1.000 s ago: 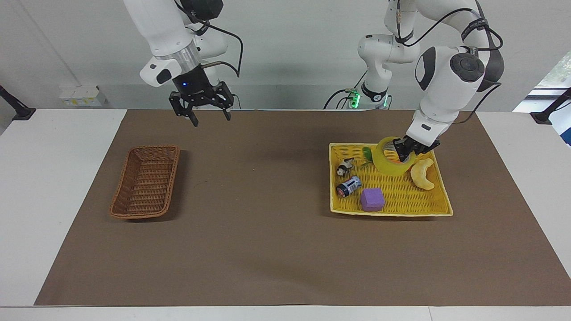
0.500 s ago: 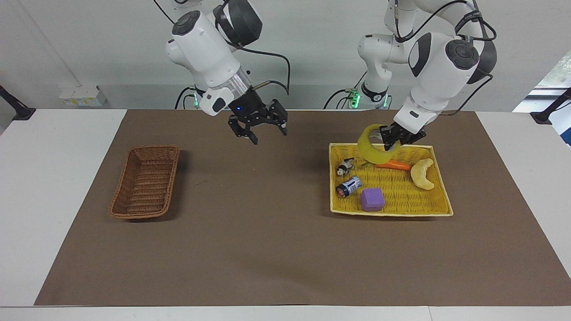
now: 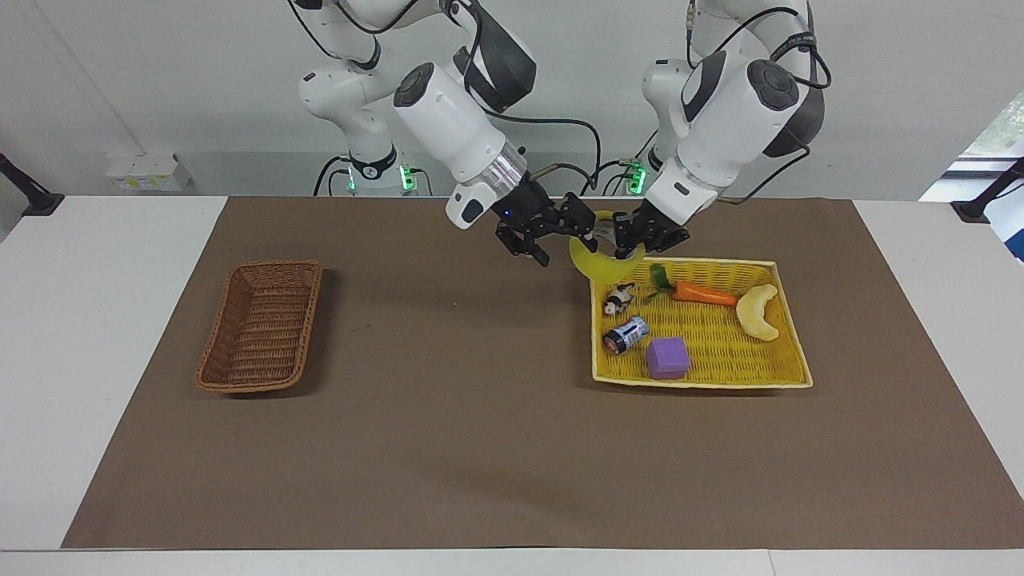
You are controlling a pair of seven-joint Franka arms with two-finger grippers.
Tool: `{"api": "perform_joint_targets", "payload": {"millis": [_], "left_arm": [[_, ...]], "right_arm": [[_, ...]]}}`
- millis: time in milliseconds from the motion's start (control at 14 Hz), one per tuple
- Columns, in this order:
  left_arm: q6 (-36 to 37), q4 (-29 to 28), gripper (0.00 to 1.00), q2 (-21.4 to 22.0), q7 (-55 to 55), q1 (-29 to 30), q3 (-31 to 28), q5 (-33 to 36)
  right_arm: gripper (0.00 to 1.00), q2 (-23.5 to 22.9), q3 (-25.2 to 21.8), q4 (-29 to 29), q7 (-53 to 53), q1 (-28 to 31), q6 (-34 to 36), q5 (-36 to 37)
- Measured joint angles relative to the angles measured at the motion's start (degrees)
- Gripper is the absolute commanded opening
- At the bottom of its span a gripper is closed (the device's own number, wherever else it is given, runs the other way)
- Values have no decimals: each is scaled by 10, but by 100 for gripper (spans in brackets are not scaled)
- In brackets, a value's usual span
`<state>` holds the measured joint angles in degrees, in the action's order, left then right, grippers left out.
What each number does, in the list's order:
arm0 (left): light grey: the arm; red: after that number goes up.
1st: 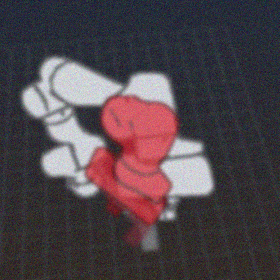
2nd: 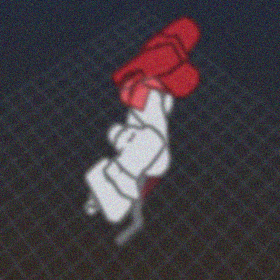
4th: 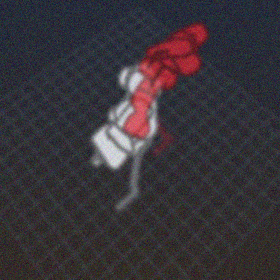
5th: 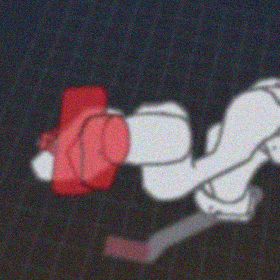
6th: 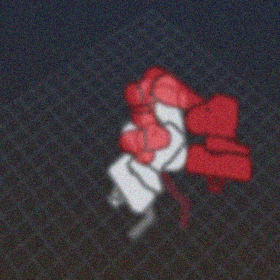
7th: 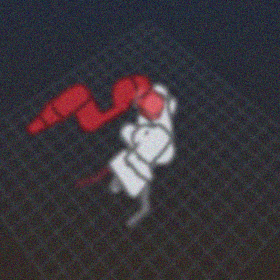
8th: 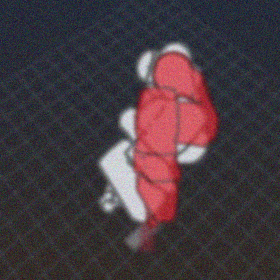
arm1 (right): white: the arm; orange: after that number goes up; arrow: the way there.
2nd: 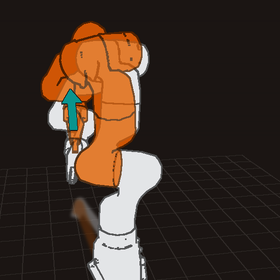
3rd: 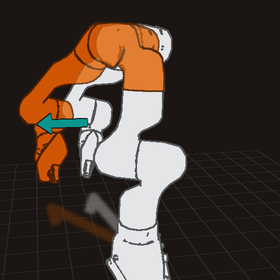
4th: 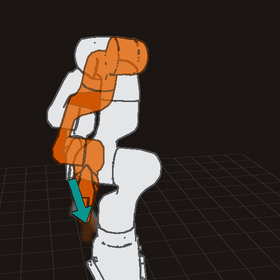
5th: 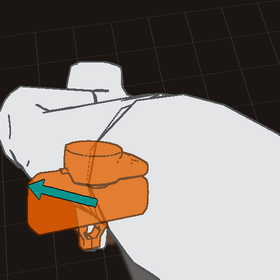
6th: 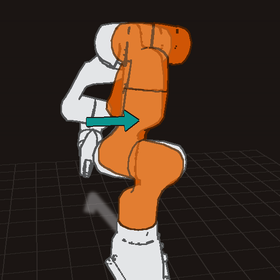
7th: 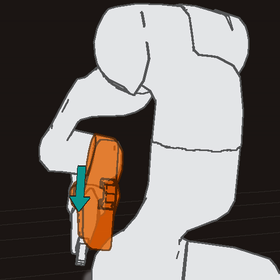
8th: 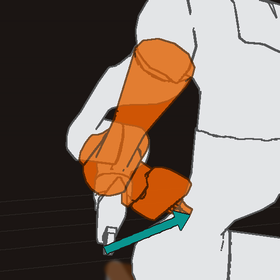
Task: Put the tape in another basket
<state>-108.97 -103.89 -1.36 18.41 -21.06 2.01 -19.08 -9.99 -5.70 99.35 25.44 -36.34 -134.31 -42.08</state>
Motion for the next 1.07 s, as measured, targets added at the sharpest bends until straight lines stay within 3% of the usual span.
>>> {"api": "perform_joint_targets", "payload": {"millis": [286,357,429,500,571,714,786,857,929,1071], "left_arm": [[-44,-8,0,0,0,-12,0,-36],[-62,-13,0,0,0,-13,1,-55],[-80,-15,0,0,0,-13,1,-67],[-93,-16,0,0,0,-14,1,-71],[-101,-17,0,-1,0,-17,1,-72],[-111,-21,0,-1,0,-22,2,-73],[-114,-23,16,-2,0,-25,2,-73],[-116,-23,51,-3,1,-27,2,-73],[-117,-23,100,-3,1,-28,3,-74],[-118,-22,100,-1,4,-28,0,-78]], "right_arm": [[100,9,-3,21,-51,6,1,-27],[95,12,-3,24,-59,7,1,-28],[48,15,-3,28,-69,7,2,-28],[12,16,-3,30,-84,7,2,-28],[0,16,-3,32,-95,7,3,-28],[0,19,-4,32,-102,11,13,-28],[0,21,-3,32,-102,13,17,-28],[0,22,-3,32,-103,14,20,-28],[0,22,-3,32,-103,15,23,-28],[0,22,-4,39,-107,21,29,-28]]}}
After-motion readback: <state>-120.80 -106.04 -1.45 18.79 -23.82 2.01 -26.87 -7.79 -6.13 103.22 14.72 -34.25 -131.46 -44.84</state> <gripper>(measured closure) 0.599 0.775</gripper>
